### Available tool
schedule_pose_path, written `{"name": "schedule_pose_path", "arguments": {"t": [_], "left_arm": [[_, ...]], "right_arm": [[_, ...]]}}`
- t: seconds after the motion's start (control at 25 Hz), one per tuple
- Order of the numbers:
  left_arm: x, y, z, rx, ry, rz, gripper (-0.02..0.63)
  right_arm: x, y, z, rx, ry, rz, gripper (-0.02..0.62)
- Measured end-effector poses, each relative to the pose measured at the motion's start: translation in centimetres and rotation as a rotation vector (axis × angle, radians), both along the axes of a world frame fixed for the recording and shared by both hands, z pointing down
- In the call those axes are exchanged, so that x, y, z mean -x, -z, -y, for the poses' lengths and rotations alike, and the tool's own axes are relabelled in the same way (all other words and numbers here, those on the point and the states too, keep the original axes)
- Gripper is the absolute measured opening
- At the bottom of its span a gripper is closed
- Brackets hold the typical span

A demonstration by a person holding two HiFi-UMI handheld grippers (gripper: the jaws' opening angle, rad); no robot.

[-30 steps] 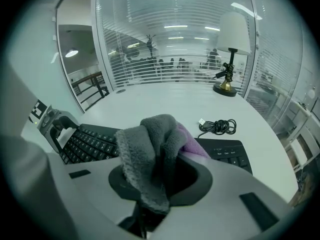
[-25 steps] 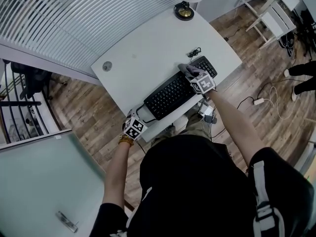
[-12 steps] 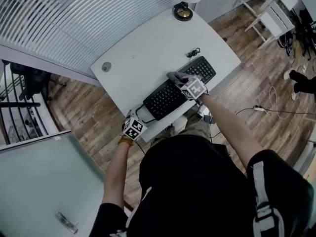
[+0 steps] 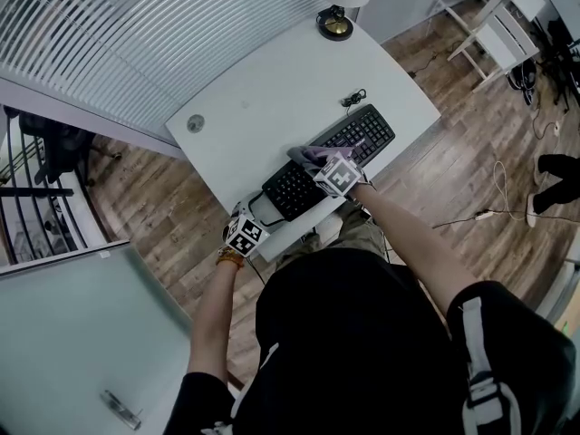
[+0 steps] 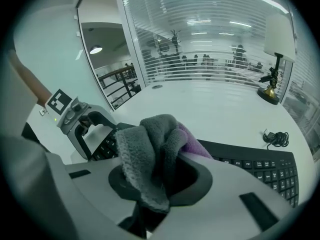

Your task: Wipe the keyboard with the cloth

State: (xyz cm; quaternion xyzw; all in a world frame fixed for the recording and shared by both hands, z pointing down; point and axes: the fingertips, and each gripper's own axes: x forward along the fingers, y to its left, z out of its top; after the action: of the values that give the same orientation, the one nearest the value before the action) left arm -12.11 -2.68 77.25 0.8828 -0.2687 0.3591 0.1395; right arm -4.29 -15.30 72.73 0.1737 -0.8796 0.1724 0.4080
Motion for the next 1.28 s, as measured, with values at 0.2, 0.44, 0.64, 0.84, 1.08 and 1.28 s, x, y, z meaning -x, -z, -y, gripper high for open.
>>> {"name": "schedule_pose_path", "arguments": {"t": [0.2, 0.44, 0.64, 0.84, 1.08, 1.28], "left_arm": [[0.0, 0.0, 0.1, 0.0, 0.0, 0.001, 0.443], [0.2, 0.0, 0.0, 0.002, 0.001, 0.001, 0.443], [0.2, 0.0, 0.0, 0.0, 0.002, -0.001, 0.443], [0.1, 0.1, 0.0, 0.0, -0.001, 0.0, 0.443], [0.2, 0.2, 0.0, 0.001, 0.002, 0.001, 0.443], [0.2, 0.1, 0.1, 0.003, -0.001, 0.001, 0.443]], "right_arm": [[1.9, 0.0, -1.7, 0.009, 0.035, 0.005, 0.078], [4.0, 0.0, -3.4, 0.018, 0.056, 0.014, 0.078], [5.6, 0.0, -4.9, 0.013, 0.076, 0.012, 0.08], [7.2, 0.0, -6.0, -0.009, 0.101, 0.024, 0.078], [8.6, 0.2, -7.3, 0.004, 0.118, 0.028, 0.08], [9.9, 0.3, -8.4, 0.033, 0.122, 0.043, 0.08]]}}
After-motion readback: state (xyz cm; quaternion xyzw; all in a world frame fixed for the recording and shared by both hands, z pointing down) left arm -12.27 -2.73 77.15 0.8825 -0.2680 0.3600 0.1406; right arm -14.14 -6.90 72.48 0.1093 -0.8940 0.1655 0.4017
